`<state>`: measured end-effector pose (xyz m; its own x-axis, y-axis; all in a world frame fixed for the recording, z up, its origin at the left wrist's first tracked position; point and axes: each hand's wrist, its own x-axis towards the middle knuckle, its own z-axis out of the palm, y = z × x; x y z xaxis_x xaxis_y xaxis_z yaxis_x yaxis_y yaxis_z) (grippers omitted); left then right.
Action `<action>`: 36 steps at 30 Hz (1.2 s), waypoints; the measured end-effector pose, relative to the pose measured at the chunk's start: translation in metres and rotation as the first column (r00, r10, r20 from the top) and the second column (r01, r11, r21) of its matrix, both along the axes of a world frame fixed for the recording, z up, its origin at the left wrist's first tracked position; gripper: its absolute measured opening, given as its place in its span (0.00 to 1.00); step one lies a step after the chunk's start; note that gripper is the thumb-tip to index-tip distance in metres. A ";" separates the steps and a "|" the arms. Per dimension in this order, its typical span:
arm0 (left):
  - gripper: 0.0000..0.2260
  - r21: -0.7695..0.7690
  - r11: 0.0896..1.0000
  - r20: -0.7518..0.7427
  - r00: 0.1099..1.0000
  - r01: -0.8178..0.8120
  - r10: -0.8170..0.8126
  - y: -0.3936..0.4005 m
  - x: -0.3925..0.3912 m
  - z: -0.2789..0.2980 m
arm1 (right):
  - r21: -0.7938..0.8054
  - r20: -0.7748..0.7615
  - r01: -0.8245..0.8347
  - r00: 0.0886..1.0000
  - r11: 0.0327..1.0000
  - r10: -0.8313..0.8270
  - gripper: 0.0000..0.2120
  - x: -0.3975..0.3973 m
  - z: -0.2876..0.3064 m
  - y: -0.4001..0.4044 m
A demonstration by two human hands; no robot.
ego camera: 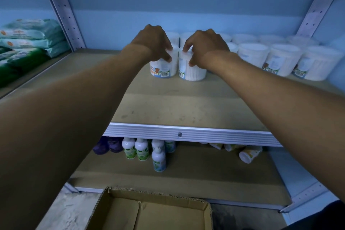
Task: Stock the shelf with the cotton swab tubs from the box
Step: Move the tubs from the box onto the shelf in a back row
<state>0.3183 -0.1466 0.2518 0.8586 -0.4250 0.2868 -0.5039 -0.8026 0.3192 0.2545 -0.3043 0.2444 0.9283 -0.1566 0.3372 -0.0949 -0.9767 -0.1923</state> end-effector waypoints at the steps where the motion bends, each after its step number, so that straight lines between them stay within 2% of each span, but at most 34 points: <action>1: 0.18 -0.002 1.000 -0.003 1.000 0.005 -0.005 -0.001 0.003 0.000 | -0.007 0.007 -0.006 1.000 1.000 0.006 0.22 0.002 -0.001 0.000; 26: 0.18 0.017 0.999 0.042 0.998 0.040 -0.041 -0.008 0.038 -0.004 | -0.047 0.094 -0.018 0.995 0.999 0.022 0.20 0.043 -0.010 -0.019; 31: 0.19 0.012 0.999 0.028 0.999 0.035 -0.035 -0.009 0.034 -0.003 | -0.043 0.071 -0.047 0.996 0.998 0.050 0.22 0.041 -0.010 -0.022; 36: 0.21 0.028 0.999 0.005 0.999 0.034 -0.034 -0.007 0.026 -0.003 | 0.011 0.019 -0.119 0.993 0.993 0.118 0.29 0.020 -0.011 -0.030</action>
